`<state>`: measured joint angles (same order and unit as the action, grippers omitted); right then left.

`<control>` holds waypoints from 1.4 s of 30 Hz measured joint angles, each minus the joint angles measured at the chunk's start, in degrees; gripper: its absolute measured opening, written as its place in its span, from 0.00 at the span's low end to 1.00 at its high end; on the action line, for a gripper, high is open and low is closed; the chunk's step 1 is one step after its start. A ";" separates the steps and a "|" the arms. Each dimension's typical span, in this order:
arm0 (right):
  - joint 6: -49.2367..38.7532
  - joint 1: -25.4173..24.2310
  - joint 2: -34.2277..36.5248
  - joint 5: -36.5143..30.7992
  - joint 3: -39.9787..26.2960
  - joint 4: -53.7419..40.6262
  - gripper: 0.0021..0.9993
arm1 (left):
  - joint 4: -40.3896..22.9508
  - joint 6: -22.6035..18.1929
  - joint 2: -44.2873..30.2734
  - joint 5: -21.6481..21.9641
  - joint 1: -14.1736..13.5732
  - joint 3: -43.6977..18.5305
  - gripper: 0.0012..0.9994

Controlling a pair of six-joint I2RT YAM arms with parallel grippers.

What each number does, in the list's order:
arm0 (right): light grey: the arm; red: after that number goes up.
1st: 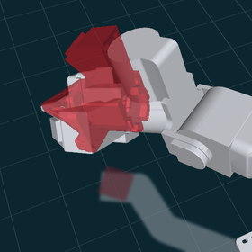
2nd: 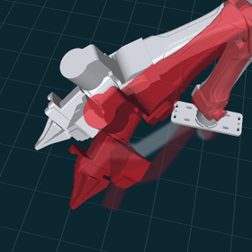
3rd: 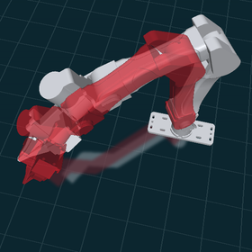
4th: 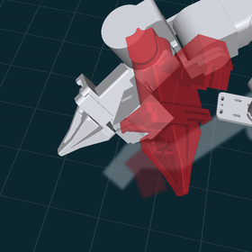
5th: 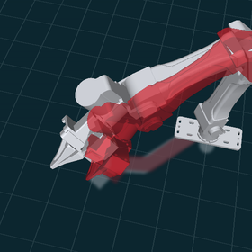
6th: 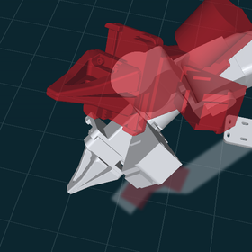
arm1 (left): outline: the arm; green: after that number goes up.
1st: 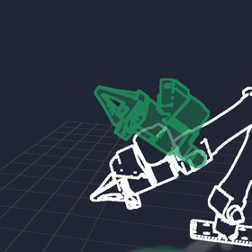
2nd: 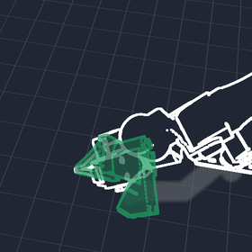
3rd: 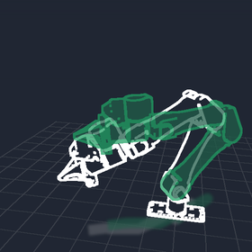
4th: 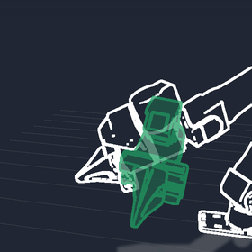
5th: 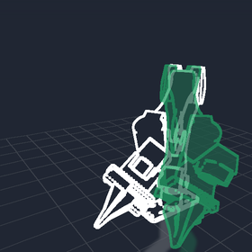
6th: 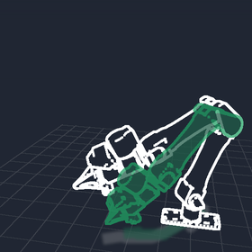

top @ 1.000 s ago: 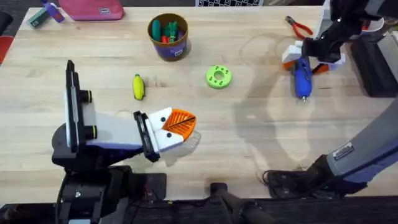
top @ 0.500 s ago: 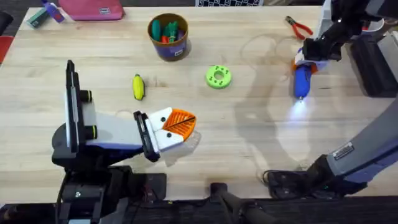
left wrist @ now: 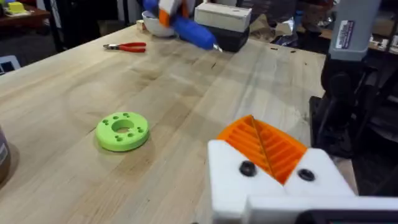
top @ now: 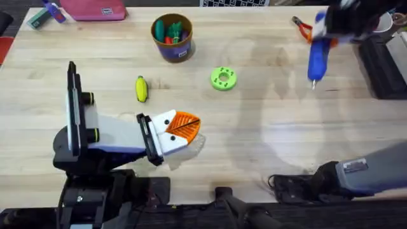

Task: Pick up the gripper from the table and insert it into the empty holder that is missing its gripper. Then pick up a screw, insert it into the mounting hole, and use the screwdriver to tighten it. Finally, clean up the table by picking up the vegetable and placing it into the bucket.

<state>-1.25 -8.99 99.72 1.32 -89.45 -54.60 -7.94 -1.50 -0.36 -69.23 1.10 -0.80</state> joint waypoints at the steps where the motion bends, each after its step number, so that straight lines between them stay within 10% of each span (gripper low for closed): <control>1: 0.42 0.92 -2.60 0.11 -0.58 0.56 0.02 | 0.01 0.00 0.00 -0.02 0.00 0.00 0.02; 24: 8.94 19.06 -21.51 21.56 -0.22 29.59 0.02 | 0.01 0.00 0.00 0.00 0.00 0.00 0.02; 42: 29.33 23.36 -20.48 43.28 30.60 95.15 0.02 | 0.00 0.00 0.00 -0.02 0.00 0.00 0.02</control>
<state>28.08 14.37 79.24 44.60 -58.85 40.56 -7.93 -1.50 -0.36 -69.25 1.10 -0.80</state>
